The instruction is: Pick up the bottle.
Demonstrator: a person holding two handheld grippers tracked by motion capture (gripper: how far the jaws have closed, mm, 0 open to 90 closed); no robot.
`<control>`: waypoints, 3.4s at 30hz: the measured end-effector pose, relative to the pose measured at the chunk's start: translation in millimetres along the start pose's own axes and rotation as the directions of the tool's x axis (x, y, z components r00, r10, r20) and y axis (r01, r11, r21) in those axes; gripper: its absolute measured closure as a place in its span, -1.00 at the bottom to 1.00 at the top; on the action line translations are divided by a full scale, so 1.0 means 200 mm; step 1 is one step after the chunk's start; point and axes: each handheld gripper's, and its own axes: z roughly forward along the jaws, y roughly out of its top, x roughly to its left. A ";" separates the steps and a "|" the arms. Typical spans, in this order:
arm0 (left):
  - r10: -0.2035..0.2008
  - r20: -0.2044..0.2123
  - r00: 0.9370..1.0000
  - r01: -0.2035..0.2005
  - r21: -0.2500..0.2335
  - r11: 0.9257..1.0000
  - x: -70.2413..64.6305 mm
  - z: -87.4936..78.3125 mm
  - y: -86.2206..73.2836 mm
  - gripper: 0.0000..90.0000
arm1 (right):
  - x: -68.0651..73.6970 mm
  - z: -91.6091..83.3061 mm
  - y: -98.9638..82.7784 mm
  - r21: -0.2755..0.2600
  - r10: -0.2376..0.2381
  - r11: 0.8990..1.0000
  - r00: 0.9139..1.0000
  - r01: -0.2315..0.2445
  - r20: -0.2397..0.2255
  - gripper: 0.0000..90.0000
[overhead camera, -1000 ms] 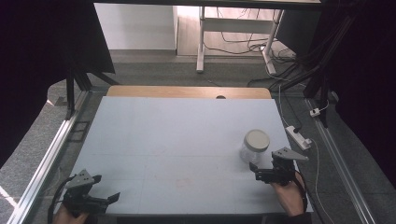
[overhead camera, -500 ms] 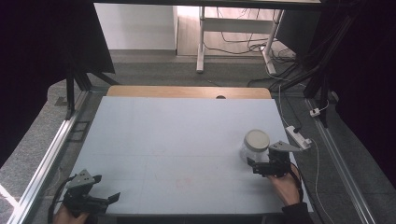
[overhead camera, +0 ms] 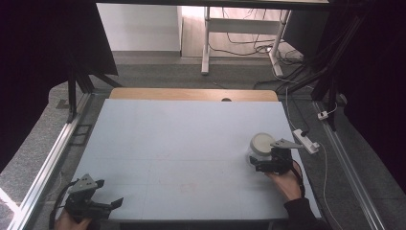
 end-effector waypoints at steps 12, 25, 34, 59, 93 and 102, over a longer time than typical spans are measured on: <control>0.003 -0.002 1.000 -0.003 0.001 1.000 0.00 0.00 0.00 -1.00 | 0.00 0.06 0.02 -0.012 -0.009 1.000 1.000 0.009 -0.010 -1.00; 0.006 -0.003 1.000 -0.006 0.004 1.000 0.00 0.00 0.00 -1.00 | 0.01 0.04 0.02 -0.031 -0.047 0.998 0.999 0.047 0.023 -0.87; 0.013 -0.006 1.000 -0.013 0.007 1.000 -0.01 0.00 0.00 -1.00 | 0.01 0.03 0.02 -0.033 -0.060 0.998 0.998 0.061 0.019 -0.86; 0.005 -0.006 1.000 -0.005 0.007 1.000 0.00 0.00 0.00 -1.00 | 0.20 -0.01 0.14 -0.069 -0.144 0.988 0.981 0.136 -0.132 -0.86; 0.009 -0.003 1.000 -0.009 0.011 1.000 0.00 0.01 0.00 -1.00 | 0.69 0.18 0.33 -0.088 -0.290 0.957 0.892 0.277 -0.348 -0.86; 0.011 -0.002 1.000 -0.011 0.011 1.000 0.00 0.01 0.00 -1.00 | 0.77 0.22 0.35 -0.081 -0.323 0.945 0.870 0.316 -0.372 -0.86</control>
